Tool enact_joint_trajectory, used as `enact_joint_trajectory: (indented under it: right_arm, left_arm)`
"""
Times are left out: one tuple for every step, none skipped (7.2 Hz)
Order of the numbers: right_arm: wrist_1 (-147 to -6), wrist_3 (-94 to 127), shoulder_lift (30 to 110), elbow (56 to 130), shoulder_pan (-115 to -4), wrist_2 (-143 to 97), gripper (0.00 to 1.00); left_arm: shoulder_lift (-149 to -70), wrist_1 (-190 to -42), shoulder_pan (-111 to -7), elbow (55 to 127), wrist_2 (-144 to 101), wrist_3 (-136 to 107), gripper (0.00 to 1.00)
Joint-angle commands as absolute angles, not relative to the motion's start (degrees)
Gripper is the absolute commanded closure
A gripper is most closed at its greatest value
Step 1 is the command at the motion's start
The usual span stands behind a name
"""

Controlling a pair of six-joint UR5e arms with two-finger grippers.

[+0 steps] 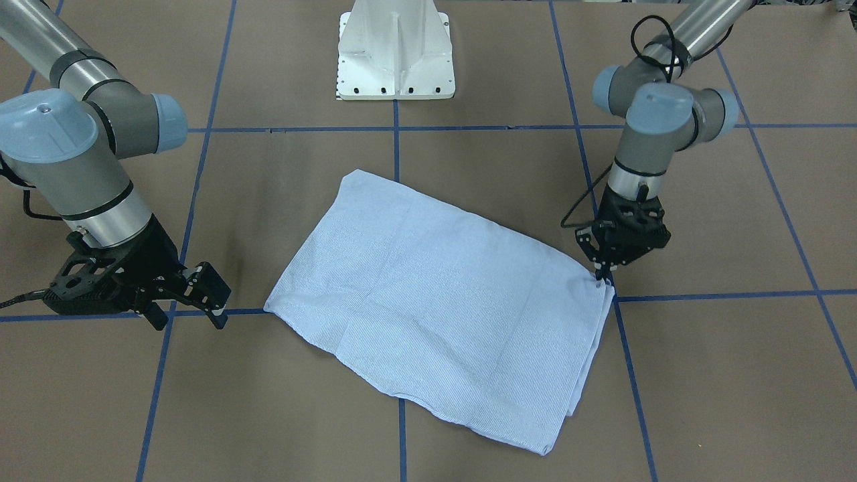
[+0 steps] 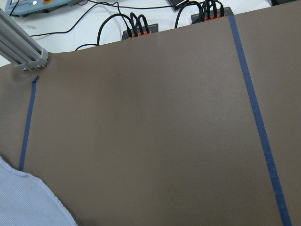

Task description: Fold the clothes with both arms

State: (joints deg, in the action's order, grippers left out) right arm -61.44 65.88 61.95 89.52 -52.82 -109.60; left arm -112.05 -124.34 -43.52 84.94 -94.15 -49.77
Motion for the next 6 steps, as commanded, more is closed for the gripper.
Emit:
enact_joint_trajectory:
  right_arm:
    - [-61.44, 65.92, 61.88, 89.65, -52.73, -109.6, 0.0]
    - [-61.44, 65.92, 61.87, 89.65, -52.73, -109.6, 0.0]
    - [-61.44, 66.18, 61.79, 89.74, -52.73, -109.6, 0.0]
    - [-61.52, 66.62, 61.79, 90.08, -52.47, -109.6, 0.0]
    - [-61.52, 66.71, 61.79, 90.35, -52.47, -109.6, 0.0]
    - [-61.52, 66.71, 61.79, 90.35, -52.3, -109.51, 0.0]
  left_arm:
    - [-129.55, -129.85, -47.63, 62.25, -94.13, -48.78, 1.0]
    - [-139.04, -137.04, -47.72, 48.13, -94.3, -48.95, 1.0]
    - [-144.0, -139.98, -47.72, 44.25, -95.18, -49.74, 1.0]
    - [-144.84, -140.1, -47.72, 43.43, -96.06, -49.66, 1.0]
    - [-144.84, -140.01, -48.16, 43.42, -96.24, -49.31, 1.0]
    - [-144.58, -140.18, -48.51, 43.59, -96.33, -48.7, 0.31]
